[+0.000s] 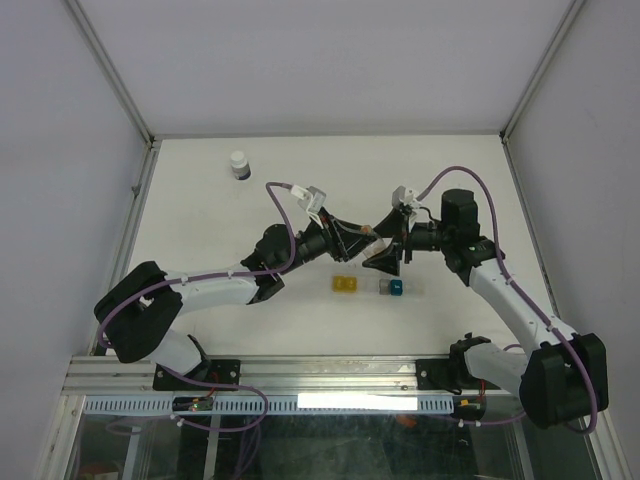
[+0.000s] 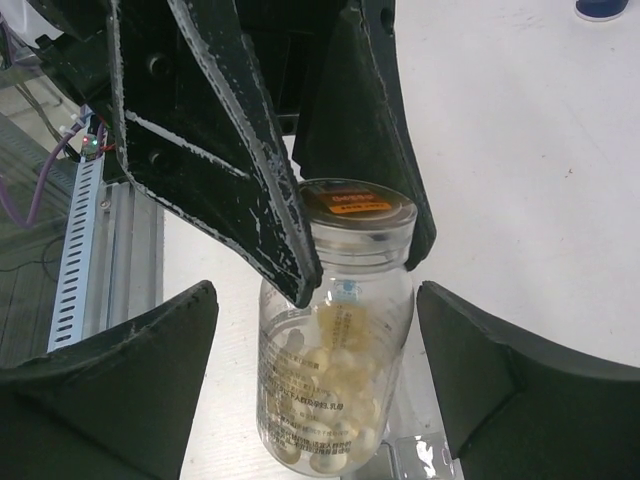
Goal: Sort the pills into containers
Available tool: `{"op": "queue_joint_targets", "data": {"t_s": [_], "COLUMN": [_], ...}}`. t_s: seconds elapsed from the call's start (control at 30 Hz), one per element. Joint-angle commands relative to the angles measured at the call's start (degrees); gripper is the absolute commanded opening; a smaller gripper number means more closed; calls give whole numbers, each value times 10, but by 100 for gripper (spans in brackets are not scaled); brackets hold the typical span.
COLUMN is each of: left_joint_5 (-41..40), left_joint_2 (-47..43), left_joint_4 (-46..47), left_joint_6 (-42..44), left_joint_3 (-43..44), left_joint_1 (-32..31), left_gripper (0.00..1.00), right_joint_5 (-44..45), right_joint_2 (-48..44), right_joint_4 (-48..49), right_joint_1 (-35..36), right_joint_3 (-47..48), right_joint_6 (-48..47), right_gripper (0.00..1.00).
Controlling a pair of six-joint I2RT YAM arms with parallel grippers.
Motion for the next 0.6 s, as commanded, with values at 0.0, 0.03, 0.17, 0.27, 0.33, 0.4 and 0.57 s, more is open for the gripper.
{"op": "queue_joint_targets", "data": {"t_s": [0.0, 0.03, 0.17, 0.27, 0.33, 0.4, 0.57], "left_joint_5": [-16, -17, -19, -20, -22, -25, -27], "left_joint_2": [-29, -29, -31, -33, -33, -33, -32], "left_joint_4": [53, 56, 63, 65, 65, 65, 64], "left_joint_6": [-20, -21, -26, -28, -28, -28, -27], "left_joint_3": [20, 20, 20, 21, 22, 22, 24], "left_joint_1": [-9, -9, -12, -15, -17, -18, -18], "left_gripper": [0, 0, 0, 0, 0, 0, 0], "right_joint_5": [15, 18, 32, 41, 47, 49, 37], "right_joint_2": [3, 4, 8, 10, 10, 10, 8], "right_joint_4": [46, 48, 57, 64, 67, 70, 80], "right_joint_1": [7, 8, 12, 13, 14, 14, 14], "right_joint_3": [-2, -3, -7, -10, -11, -12, -13], "right_joint_6": [25, 26, 33, 39, 41, 45, 56], "right_gripper": [84, 84, 84, 84, 84, 83, 77]}}
